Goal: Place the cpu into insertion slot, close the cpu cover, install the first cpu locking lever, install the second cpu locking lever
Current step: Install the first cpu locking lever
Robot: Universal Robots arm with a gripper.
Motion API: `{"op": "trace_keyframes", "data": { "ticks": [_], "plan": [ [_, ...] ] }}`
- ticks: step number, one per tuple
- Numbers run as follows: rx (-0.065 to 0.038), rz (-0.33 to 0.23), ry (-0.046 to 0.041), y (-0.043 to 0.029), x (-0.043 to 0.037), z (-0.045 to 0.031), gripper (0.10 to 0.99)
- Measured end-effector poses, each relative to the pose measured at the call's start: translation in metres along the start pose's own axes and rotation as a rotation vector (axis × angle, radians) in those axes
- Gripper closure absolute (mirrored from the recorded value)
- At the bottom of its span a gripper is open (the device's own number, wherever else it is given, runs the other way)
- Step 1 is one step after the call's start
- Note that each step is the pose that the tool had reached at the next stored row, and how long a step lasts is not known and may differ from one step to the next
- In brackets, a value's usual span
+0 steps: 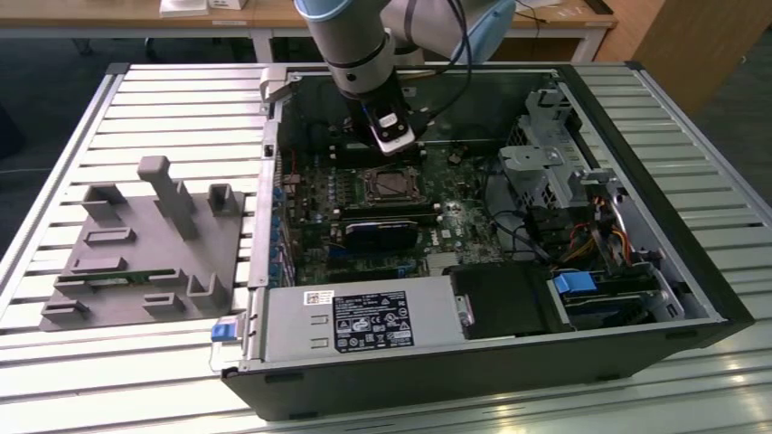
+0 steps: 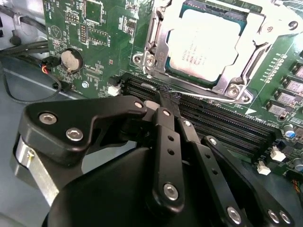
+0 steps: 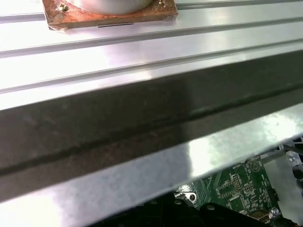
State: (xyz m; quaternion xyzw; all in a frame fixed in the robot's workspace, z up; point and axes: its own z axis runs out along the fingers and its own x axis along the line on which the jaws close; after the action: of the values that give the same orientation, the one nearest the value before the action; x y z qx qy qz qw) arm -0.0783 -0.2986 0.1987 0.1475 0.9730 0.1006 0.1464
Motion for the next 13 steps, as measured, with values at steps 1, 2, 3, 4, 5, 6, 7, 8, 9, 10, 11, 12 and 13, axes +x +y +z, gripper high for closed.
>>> {"op": "trace_keyframes", "data": {
  "ticks": [1, 2, 3, 4, 5, 6, 7, 8, 9, 10, 11, 12, 13],
  "plan": [
    [0.0, 0.0, 0.0, 0.0, 0.0, 0.0, 0.984],
    [0.0, 0.0, -0.0002, -0.0001, 0.0001, 0.0002, 0.984],
    [0.0, 0.0, -0.0007, -0.0002, 0.0002, 0.0004, 0.984],
    [-0.001, 0.0, -0.0012, -0.0003, 0.0002, 0.0006, 0.984],
    [-0.001, 0.0, -0.0016, -0.0005, 0.0003, 0.001, 0.984],
    [-0.001, 0.0, -0.002, -0.0006, 0.0004, 0.0014, 0.984],
    [-0.001, -0.001, -0.0027, -0.0007, 0.0005, 0.0016, 0.984],
    [0.0, -0.001, -0.0032, -0.0008, 0.0006, 0.0019, 0.984],
    [0.0, -0.001, -0.0036, -0.0008, 0.0007, 0.0022, 0.984],
    [0.0, -0.001, -0.004, -0.0009, 0.0007, 0.0026, 0.984],
    [0.0, -0.001, -0.0045, -0.001, 0.0008, 0.003, 0.984],
    [0.001, -0.001, -0.0047, -0.0011, 0.0009, 0.0033, 0.984],
    [0.001, -0.002, -0.0051, -0.0013, 0.001, 0.0037, 0.984]
  ]
}}
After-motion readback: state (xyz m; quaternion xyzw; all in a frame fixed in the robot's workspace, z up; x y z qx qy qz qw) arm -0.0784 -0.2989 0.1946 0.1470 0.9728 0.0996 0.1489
